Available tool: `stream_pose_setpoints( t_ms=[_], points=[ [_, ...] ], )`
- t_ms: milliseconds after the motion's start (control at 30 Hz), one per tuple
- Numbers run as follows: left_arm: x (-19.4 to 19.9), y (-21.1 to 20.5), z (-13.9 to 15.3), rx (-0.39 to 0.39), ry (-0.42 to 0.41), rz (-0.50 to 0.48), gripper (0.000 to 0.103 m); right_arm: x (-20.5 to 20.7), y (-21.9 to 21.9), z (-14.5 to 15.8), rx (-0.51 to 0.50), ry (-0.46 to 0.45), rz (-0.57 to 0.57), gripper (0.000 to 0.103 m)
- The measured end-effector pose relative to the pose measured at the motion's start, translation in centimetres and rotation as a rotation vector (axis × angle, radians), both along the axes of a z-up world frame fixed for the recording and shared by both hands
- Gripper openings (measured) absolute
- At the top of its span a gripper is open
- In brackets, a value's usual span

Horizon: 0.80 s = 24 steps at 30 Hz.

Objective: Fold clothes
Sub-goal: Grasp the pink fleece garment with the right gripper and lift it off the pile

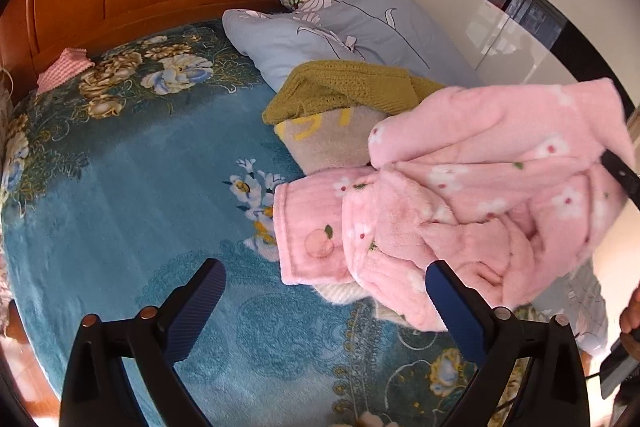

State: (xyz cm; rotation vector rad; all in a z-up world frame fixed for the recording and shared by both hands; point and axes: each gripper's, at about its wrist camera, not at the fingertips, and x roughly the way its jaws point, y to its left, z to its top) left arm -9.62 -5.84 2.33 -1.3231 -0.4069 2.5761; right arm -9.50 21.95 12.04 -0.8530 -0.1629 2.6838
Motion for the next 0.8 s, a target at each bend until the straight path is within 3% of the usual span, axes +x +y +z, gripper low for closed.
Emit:
stream_pose_setpoints(
  t_ms=[167, 400, 600, 767, 800],
  points=[
    [2.0, -0.1, 1.0, 0.101, 0.005, -0.025, 0.101, 5.9, 0.1, 4.9, 0.032, 0.132, 0.014, 0.014],
    [4.3, 2.4, 1.3, 0.185, -0.016, -0.117, 0.101, 9.9, -0.3, 6.6, 0.002, 0.141, 0.106, 0.014],
    [5.5, 3.3, -0.2, 0.186, -0.058, -0.135, 0.101, 13.4, -0.6, 8.2, -0.023, 0.149, 0.184, 0.014],
    [5.9, -1.1, -1.5, 0.218, -0.089, -0.012, 0.101, 16.0, -1.0, 9.1, -0.048, 0.148, 0.25, 0.014],
    [5.7, -2.4, -1.7, 0.233, -0.095, 0.022, 0.101, 15.0, -1.8, 7.3, -0.071, 0.108, 0.268, 0.014]
  ],
)
